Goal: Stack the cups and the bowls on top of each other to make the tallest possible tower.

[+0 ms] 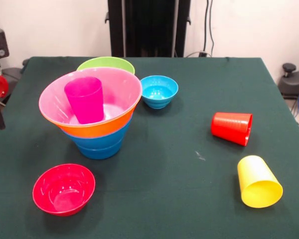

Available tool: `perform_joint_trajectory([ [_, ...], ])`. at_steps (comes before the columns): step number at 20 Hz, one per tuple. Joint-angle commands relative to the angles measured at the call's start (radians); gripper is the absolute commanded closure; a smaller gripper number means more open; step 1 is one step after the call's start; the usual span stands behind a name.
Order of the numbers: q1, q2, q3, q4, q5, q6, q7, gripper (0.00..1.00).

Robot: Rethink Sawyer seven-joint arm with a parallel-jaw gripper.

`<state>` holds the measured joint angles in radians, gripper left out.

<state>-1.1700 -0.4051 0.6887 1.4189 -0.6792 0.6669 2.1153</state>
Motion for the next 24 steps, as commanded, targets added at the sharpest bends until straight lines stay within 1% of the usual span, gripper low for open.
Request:
perform_joint_trajectory([
  [1,-0.086,0.016,0.078,0.077,0.007,-0.027,-0.291,0.00],
  [3,-0.088,0.007,0.058,0.087,0.002,-0.034,-0.249,0.00],
  [6,-0.090,0.034,0.045,0.045,0.002,-0.010,-0.231,0.00],
  [10,-0.071,0.055,0.018,0.044,-0.008,-0.072,-0.114,0.00],
  [12,-0.061,0.063,0.012,0.046,-0.006,-0.098,-0.073,0.00],
  [19,-0.038,0.066,-0.002,0.058,0.015,-0.140,-0.003,0.00],
  [24,-0.018,0.051,-0.015,0.073,0.040,-0.167,0.053,0.00],
])
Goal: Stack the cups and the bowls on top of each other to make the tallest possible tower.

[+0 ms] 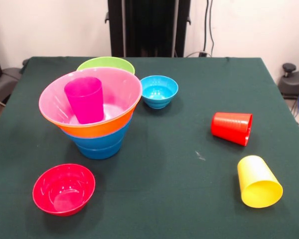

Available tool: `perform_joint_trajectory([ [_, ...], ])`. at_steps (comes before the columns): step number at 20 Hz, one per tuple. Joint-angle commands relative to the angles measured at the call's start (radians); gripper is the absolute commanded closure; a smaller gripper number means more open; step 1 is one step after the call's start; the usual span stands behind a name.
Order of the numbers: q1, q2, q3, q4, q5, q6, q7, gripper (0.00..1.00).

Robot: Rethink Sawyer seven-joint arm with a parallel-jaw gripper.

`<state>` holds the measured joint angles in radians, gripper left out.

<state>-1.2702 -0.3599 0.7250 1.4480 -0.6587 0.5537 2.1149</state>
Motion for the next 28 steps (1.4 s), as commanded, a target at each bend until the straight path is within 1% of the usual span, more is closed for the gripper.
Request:
perform_joint_trajectory([
  [1,0.085,0.005,-0.052,0.046,0.025,-0.052,0.055,0.00],
  [15,0.136,-0.050,-0.073,0.089,0.129,-0.053,0.107,0.00],
  [21,0.175,-0.053,-0.098,0.102,0.155,-0.104,0.147,0.00],
  [28,0.239,-0.057,-0.151,0.117,0.194,-0.177,0.194,0.00],
])
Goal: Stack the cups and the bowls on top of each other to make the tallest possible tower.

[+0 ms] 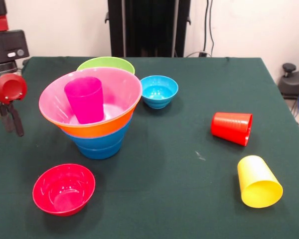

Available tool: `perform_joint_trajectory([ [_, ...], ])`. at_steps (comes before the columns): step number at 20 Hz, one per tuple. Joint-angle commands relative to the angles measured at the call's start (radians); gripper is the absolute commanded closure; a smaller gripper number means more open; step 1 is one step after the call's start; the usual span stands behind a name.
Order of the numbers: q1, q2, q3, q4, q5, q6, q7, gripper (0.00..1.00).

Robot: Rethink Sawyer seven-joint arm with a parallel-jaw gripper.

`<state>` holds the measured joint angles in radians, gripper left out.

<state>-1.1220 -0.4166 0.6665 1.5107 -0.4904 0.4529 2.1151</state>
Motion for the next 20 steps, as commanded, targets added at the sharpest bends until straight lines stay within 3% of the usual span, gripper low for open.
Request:
perform_joint_trajectory([
  [1,0.099,-0.003,-0.101,0.057,0.033,-0.085,0.197,0.00],
  [20,0.215,0.058,-0.226,0.035,0.132,-0.275,0.183,0.00],
])
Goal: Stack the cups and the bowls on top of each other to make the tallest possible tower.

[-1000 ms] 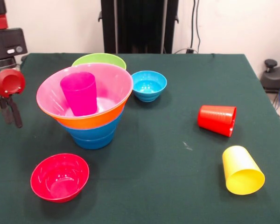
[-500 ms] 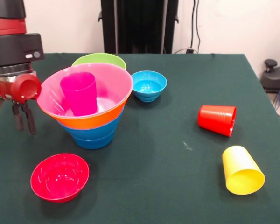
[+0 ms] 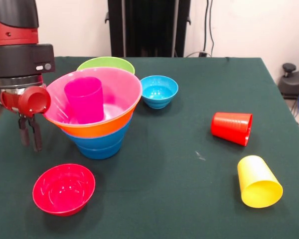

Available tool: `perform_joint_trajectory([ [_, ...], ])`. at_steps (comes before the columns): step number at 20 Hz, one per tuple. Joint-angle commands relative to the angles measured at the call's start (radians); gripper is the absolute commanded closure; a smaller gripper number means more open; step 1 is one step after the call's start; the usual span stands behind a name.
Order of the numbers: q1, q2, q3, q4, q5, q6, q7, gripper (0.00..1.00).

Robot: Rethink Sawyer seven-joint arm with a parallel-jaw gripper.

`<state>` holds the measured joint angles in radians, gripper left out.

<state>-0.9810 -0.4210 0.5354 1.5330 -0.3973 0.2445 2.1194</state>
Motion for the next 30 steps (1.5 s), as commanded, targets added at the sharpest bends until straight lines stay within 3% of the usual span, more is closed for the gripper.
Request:
perform_joint_trajectory([
  [1,0.078,0.066,-0.099,0.010,0.045,-0.072,0.176,0.00],
  [13,0.140,0.138,-0.140,-0.026,0.127,-0.197,0.172,0.00],
  [21,0.195,0.138,-0.166,-0.010,0.232,-0.249,0.187,0.00],
  [25,0.188,0.111,-0.157,0.015,0.270,-0.216,0.162,0.00],
  [30,0.176,0.023,-0.150,0.071,0.322,-0.115,0.140,0.00],
])
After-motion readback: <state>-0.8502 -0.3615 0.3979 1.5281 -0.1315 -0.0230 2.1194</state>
